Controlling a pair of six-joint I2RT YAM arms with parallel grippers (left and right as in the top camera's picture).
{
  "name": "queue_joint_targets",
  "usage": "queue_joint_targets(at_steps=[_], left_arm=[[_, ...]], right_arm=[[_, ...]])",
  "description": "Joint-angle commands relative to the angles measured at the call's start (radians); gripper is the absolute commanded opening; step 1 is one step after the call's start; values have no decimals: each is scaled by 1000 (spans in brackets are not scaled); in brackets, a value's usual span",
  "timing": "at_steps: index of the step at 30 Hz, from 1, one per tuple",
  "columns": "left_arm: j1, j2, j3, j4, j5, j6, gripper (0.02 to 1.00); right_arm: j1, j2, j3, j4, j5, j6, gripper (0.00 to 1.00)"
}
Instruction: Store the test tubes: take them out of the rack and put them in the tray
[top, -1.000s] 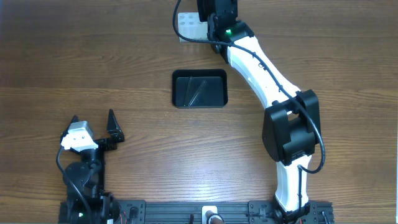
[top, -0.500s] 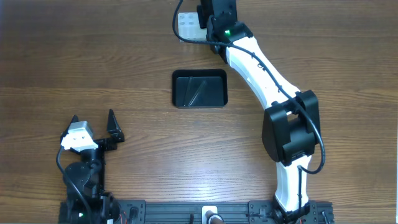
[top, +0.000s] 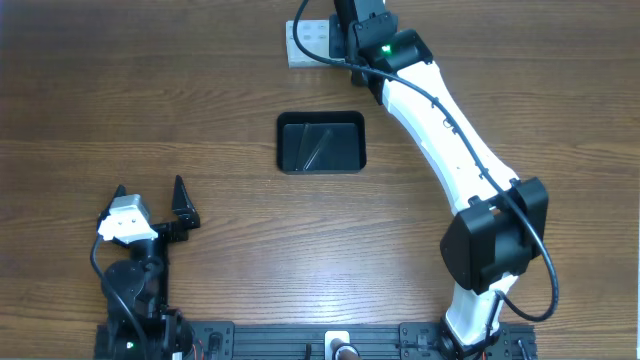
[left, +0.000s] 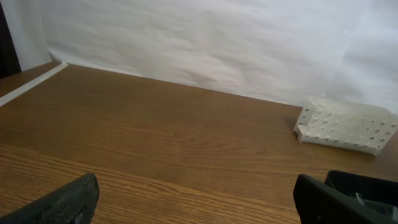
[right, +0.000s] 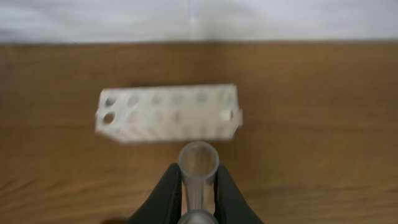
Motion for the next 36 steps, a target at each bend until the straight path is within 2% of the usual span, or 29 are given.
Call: queue_joint_targets(at_steps=[1, 4, 16, 24, 36], left_arm=[[2, -8, -4, 0, 14, 15, 996], [2, -8, -4, 0, 14, 15, 996], [2, -8, -4, 0, 14, 15, 998], [2, -8, -4, 0, 14, 15, 998], [2, -8, -4, 0, 14, 15, 998]], right_arm=[[21, -32, 21, -71, -126, 126, 9], [34, -32, 21, -148, -160, 150, 12], [66, -32, 21, -446, -194, 156, 12], [66, 5, 21, -508, -212, 156, 12], [56, 93, 21, -498, -211, 156, 9]])
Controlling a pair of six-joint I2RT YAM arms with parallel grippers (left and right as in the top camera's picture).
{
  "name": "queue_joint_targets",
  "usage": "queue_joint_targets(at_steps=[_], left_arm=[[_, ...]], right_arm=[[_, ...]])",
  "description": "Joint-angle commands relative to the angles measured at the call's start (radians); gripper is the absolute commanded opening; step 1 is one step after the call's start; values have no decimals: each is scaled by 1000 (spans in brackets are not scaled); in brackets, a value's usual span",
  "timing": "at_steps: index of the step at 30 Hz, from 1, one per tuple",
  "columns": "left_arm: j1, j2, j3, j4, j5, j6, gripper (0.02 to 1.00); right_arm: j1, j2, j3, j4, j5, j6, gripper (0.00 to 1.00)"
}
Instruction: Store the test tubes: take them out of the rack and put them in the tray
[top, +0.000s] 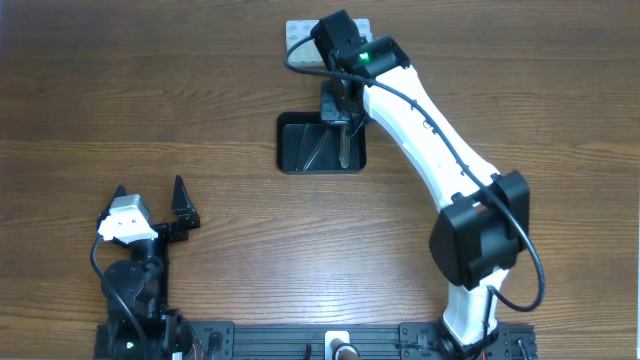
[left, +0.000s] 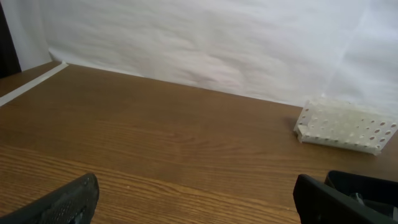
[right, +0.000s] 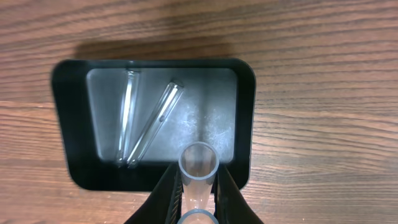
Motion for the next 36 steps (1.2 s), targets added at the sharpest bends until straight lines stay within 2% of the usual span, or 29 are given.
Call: queue_joint_targets(at_steps=[1, 36], left_arm=[[2, -8, -5, 0, 14, 15, 998], [2, -8, -4, 0, 14, 15, 998]], right_arm=[[-3, 40, 18, 8, -8, 11, 12], [-44, 185, 18, 64, -7, 11, 9]])
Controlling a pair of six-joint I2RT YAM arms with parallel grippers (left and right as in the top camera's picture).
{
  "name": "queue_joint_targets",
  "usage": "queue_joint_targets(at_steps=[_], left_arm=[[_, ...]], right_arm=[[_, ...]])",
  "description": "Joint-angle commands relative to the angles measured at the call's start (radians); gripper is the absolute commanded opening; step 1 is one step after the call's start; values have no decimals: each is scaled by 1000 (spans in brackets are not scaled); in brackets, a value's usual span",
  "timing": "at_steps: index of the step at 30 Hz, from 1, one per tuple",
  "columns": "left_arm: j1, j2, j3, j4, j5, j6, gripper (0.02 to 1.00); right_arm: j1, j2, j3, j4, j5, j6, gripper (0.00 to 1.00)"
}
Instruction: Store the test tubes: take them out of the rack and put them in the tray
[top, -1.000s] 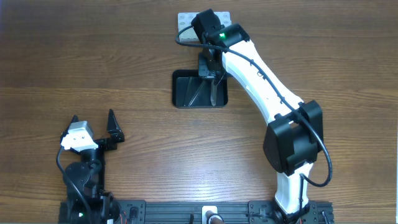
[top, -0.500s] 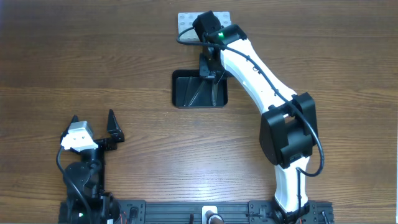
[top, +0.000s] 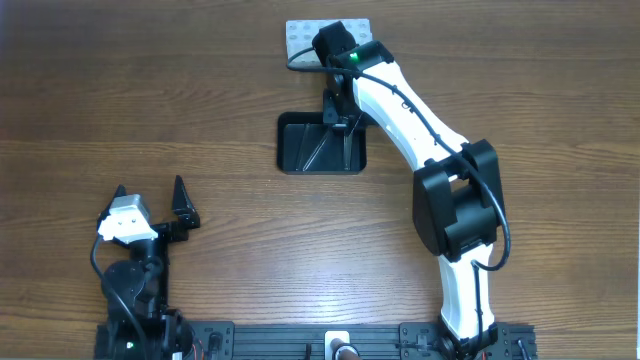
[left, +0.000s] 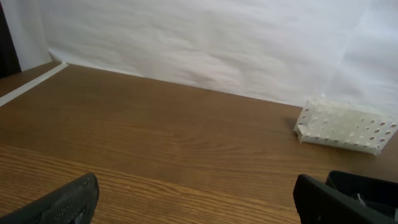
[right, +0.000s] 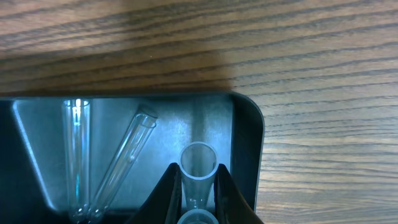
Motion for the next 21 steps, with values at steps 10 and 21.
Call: queue_joint_targets(at_steps=[10, 21], left_arm=[[2, -8, -5, 0, 13, 15, 998], [2, -8, -4, 0, 13, 15, 998]], right_arm=[[-8, 56, 18, 14, 3, 11, 97], [-7, 89, 18, 20, 3, 10, 126]])
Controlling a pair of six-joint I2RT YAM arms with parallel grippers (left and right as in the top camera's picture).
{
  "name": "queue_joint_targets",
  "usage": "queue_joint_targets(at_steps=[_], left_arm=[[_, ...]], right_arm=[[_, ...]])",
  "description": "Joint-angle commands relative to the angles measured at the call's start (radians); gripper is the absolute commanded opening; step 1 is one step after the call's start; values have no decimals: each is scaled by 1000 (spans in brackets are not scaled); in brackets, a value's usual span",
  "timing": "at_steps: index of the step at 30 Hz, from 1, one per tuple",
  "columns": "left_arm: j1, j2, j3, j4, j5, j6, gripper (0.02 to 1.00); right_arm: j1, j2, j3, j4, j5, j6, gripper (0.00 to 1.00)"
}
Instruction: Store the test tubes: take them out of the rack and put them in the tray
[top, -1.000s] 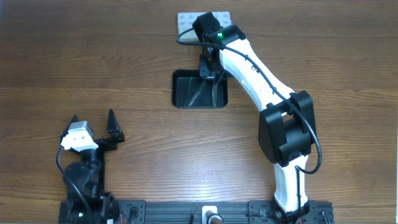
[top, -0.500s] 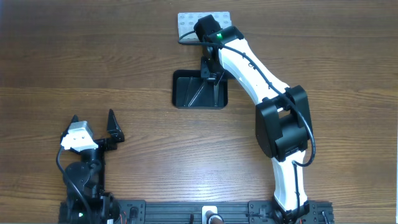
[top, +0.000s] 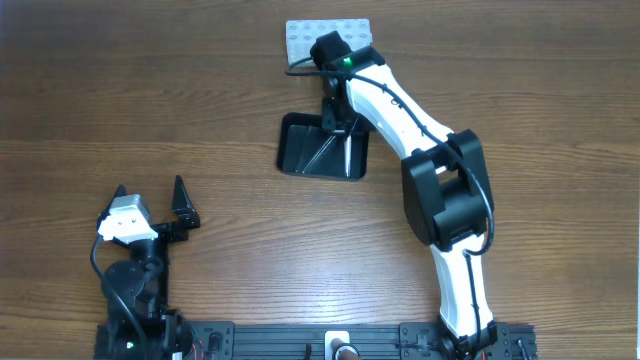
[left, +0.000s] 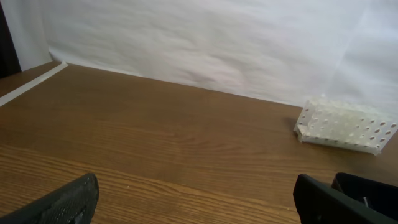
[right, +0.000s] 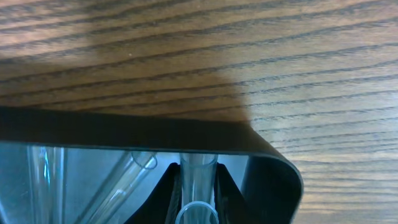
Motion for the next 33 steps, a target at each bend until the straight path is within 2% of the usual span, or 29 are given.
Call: queue_joint_targets(at_steps=[1, 8, 11, 18, 23, 29, 33], left_arm=[[2, -8, -4, 0, 13, 15, 998], [2, -8, -4, 0, 13, 15, 998], [2, -8, -5, 0, 13, 15, 1000], [2, -8, -4, 0, 13, 15, 996], [2, -8, -4, 0, 13, 15, 996], [2, -8, -4, 0, 13, 15, 998], [2, -8, -5, 0, 13, 15, 996]], right_arm=[[-7, 13, 18, 4, 3, 10, 150], [-11, 13, 18, 11, 3, 10, 380], [-10, 13, 18, 9, 2, 10, 443], [-11, 8, 82, -76, -1, -6, 516], [-13, 8, 248, -211, -13, -5, 551], [-13, 8, 451, -395, -46, -8, 647], [-15, 6, 558, -495, -45, -61, 706]])
